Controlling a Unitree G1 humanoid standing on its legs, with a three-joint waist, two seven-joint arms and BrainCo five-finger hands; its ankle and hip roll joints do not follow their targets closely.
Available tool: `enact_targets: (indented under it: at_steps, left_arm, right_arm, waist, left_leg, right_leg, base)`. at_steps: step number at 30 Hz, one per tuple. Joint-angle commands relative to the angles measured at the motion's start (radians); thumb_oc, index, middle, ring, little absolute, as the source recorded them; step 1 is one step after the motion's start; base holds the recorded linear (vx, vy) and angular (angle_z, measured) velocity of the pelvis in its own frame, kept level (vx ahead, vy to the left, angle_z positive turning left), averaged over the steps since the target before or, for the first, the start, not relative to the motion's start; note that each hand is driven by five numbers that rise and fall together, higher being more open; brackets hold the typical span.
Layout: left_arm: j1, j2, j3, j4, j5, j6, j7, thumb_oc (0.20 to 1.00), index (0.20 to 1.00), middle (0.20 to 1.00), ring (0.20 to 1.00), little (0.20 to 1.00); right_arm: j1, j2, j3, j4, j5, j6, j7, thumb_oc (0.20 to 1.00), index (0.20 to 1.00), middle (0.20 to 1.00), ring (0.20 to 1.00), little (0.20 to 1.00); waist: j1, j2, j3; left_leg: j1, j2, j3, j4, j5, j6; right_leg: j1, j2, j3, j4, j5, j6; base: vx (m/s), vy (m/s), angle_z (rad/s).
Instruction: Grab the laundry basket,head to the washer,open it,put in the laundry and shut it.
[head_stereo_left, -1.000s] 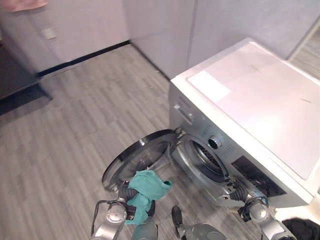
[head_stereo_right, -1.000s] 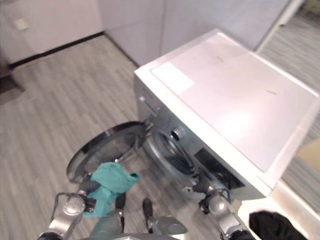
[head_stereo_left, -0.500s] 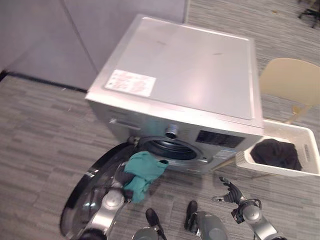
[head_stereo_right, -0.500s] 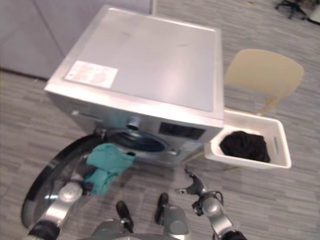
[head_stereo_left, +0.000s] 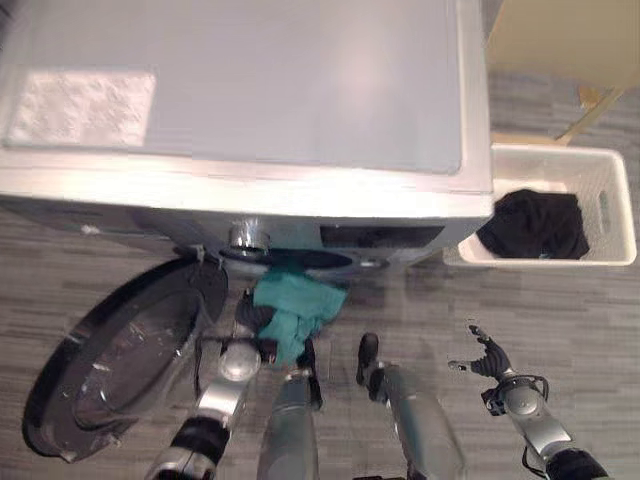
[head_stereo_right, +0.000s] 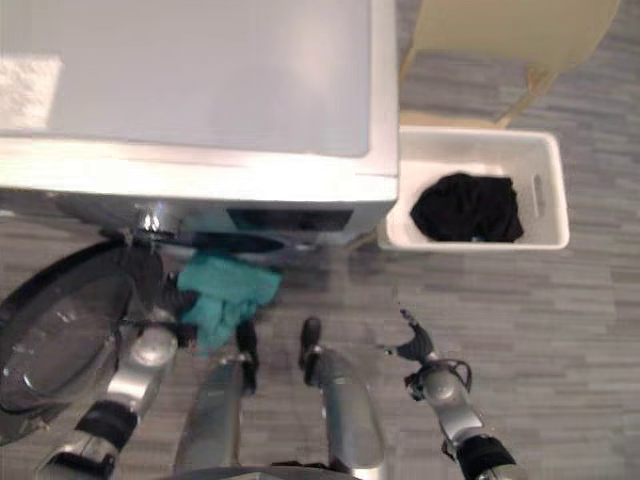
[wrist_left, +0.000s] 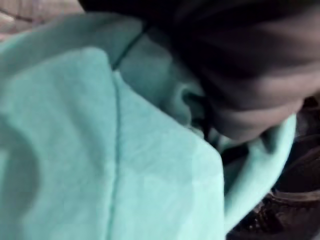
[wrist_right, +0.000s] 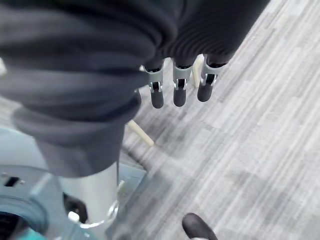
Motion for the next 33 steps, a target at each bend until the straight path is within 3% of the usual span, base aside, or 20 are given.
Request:
enact_targets:
  at_steps: [1,5,8,10,11,12,14,18,19,21,22,23,26,33]
  left_arm:
    - [0.026,-0.006,0.011,-0.078,-0.110,-0.086,0.078,0.200,0.200,0.200,0.200,0.200]
    - [-0.072,-0.008,0.004,-0.128,-0.115,-0.101,0.127,0.200,0.200,0.200,0.200,0.200]
    - [-0.258,0.004,-0.015,-0.153,-0.076,-0.124,0.237,0.200,0.200,0.200,0.200,0.200]
    - [-0.310,0.018,-0.028,-0.146,-0.049,-0.119,0.261,0.200,0.200,0.200,0.200,0.200]
    - [-0.429,0.074,-0.047,-0.125,0.004,-0.102,0.306,0.200,0.200,0.200,0.200,0.200]
    - [-0.434,0.074,-0.049,-0.121,0.004,-0.102,0.307,0.200,0.200,0.200,0.200,0.200]
    - [-0.620,0.203,-0.078,-0.043,0.065,-0.071,0.352,0.200,0.200,0.200,0.200,0.200]
    - [-0.801,0.314,-0.144,0.057,0.084,-0.057,0.393,0.200,0.200,0.200,0.200,0.200]
    - [-0.901,0.392,-0.198,0.114,0.132,-0.039,0.421,0.200,0.200,0.200,0.200,0.200]
    - [-0.957,0.421,-0.229,0.149,0.155,-0.033,0.436,0.200,0.200,0.200,0.200,0.200]
    - [-0.991,0.439,-0.253,0.175,0.172,-0.022,0.449,0.457,0.457,0.457,0.457,0.457]
    - [-1.023,0.459,-0.271,0.206,0.183,-0.006,0.451,1.000,1.000,1.000,1.000,1.000]
    - [-1.079,0.479,-0.344,0.299,0.213,0.005,0.408,1.000,1.000,1.000,1.000,1.000]
    - [-1.016,0.436,-0.391,0.378,0.236,0.009,0.270,1.000,1.000,1.000,1.000,1.000]
  right_arm:
    - [0.005,0.018,0.033,-0.066,0.063,-0.031,-0.054,1.000,1.000,1.000,1.000,1.000]
    - [-0.023,0.025,0.039,-0.138,0.077,-0.050,-0.080,1.000,1.000,1.000,1.000,1.000]
    - [-0.049,0.025,0.053,-0.225,0.092,-0.091,-0.115,1.000,1.000,1.000,1.000,1.000]
    - [-0.051,0.026,0.055,-0.246,0.096,-0.104,-0.114,1.000,1.000,1.000,1.000,1.000]
    - [-0.055,0.013,0.062,-0.288,0.095,-0.127,-0.116,1.000,1.000,1.000,1.000,1.000]
    - [-0.056,0.014,0.060,-0.289,0.095,-0.126,-0.116,1.000,1.000,1.000,1.000,1.000]
    - [-0.063,-0.014,0.062,-0.345,0.088,-0.146,-0.106,1.000,1.000,1.000,1.000,1.000]
    - [-0.068,-0.038,0.052,-0.396,0.092,-0.166,-0.099,1.000,1.000,1.000,1.000,1.000]
    - [-0.072,-0.061,0.047,-0.423,0.092,-0.182,-0.093,1.000,1.000,1.000,1.000,1.000]
    - [-0.071,-0.066,0.037,-0.439,0.097,-0.187,-0.089,1.000,1.000,1.000,1.000,1.000]
    - [-0.070,-0.072,0.040,-0.443,0.101,-0.196,-0.089,1.000,1.000,1.000,1.000,1.000]
    - [-0.063,-0.092,0.034,-0.457,0.102,-0.200,-0.086,1.000,1.000,1.000,1.000,1.000]
    - [-0.059,-0.121,0.028,-0.468,0.103,-0.210,-0.075,1.000,1.000,1.000,1.000,1.000]
    - [-0.031,-0.130,0.019,-0.460,0.090,-0.203,-0.055,1.000,1.000,1.000,1.000,1.000]
  waist:
    - [0.004,-0.009,-0.024]
    - [-0.011,-0.006,-0.017]
    - [-0.036,-0.001,-0.012]
    - [-0.045,0.001,-0.021]
    - [-0.066,0.008,-0.025]
    - [-0.066,0.009,-0.028]
    - [-0.093,0.023,-0.042]
    - [-0.113,0.038,-0.051]
    - [-0.128,0.050,-0.054]
    - [-0.128,0.054,-0.057]
    - [-0.130,0.058,-0.056]
    - [-0.129,0.062,-0.055]
    - [-0.135,0.065,-0.057]
    - [-0.136,0.068,-0.076]
  left_leg:
    - [-0.053,0.013,0.019,0.142,-0.115,0.033]
    - [-0.204,0.030,0.019,0.285,-0.157,0.044]
    - [-0.387,0.049,0.013,0.451,-0.204,0.050]
    - [-0.440,0.052,0.006,0.496,-0.219,0.053]
    - [-0.516,0.063,-0.002,0.562,-0.239,0.058]
    - [-0.526,0.064,-0.004,0.569,-0.242,0.058]
    - [-0.617,0.082,-0.014,0.645,-0.268,0.073]
    - [-0.701,0.098,-0.025,0.718,-0.296,0.088]
    - [-0.743,0.098,-0.028,0.755,-0.306,0.098]
    - [-0.772,0.100,-0.033,0.783,-0.315,0.103]
    - [-0.794,0.102,-0.038,0.804,-0.318,0.106]
    - [-0.816,0.106,-0.039,0.824,-0.323,0.108]
    - [-0.848,0.105,-0.045,0.855,-0.326,0.111]
    - [-0.873,0.096,-0.054,0.873,-0.324,0.105]
  right_leg:
    - [-0.037,-0.021,0.061,-0.041,-0.009,0.101]
    - [-0.189,-0.031,0.076,0.102,-0.047,0.080]
    - [-0.371,-0.044,0.089,0.254,-0.088,0.066]
    - [-0.419,-0.042,0.095,0.294,-0.100,0.062]
    - [-0.494,-0.043,0.101,0.354,-0.117,0.058]
    - [-0.503,-0.044,0.100,0.360,-0.120,0.058]
    - [-0.594,-0.042,0.116,0.429,-0.137,0.051]
    - [-0.677,-0.032,0.128,0.489,-0.154,0.050]
    - [-0.716,-0.026,0.133,0.518,-0.160,0.051]
    - [-0.745,-0.024,0.134,0.541,-0.165,0.052]
    - [-0.763,-0.022,0.134,0.558,-0.169,0.051]
    - [-0.780,-0.023,0.133,0.572,-0.173,0.053]
    - [-0.803,-0.023,0.130,0.597,-0.177,0.053]
    - [-0.823,-0.028,0.125,0.616,-0.181,0.048]
  base:
    - [-0.13,0.041,0.13]
    - [-0.14,0.042,0.14]
    - [-0.14,0.013,0.01]
    - [-0.06,0.005,-0.05]
    - [-0.02,0.009,-0.04]
    - [-0.03,0.036,-0.06]
    - [-0.01,0.053,-0.09]
    - [0.01,0.038,-0.13]
    - [0.03,0.050,-0.23]
    - [0.03,0.025,-0.15]
    - [0.03,0.008,-0.07]
    - [0.04,0.004,-0.05]
    - [0.01,0.000,-0.01]
    - [0.01,0.000,0.04]
